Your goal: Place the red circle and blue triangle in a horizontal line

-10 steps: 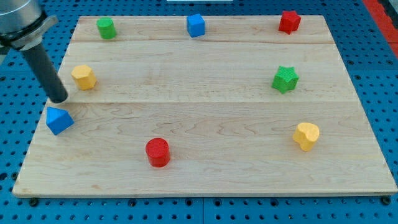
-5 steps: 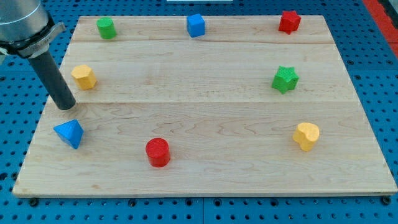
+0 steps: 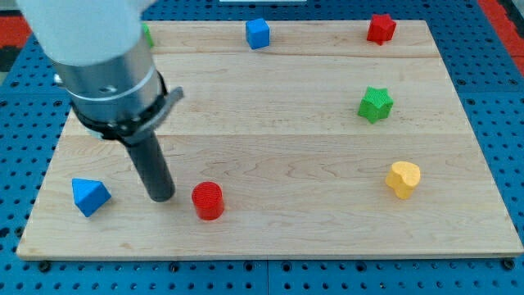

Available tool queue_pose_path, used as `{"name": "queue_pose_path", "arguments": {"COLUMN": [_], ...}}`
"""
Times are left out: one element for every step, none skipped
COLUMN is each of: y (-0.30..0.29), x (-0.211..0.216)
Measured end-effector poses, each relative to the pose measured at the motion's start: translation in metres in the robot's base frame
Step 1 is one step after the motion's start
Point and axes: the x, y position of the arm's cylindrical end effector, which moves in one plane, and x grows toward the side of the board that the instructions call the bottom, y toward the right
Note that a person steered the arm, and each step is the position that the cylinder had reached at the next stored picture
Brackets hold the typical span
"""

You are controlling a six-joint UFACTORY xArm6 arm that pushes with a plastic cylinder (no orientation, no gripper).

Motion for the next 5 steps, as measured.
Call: {"name": "queue_pose_path", "arguments": {"y": [0.033,0.085,0.089,0.094,0.093], "x": [0.011,0.013,0.012,0.009,0.0]}}
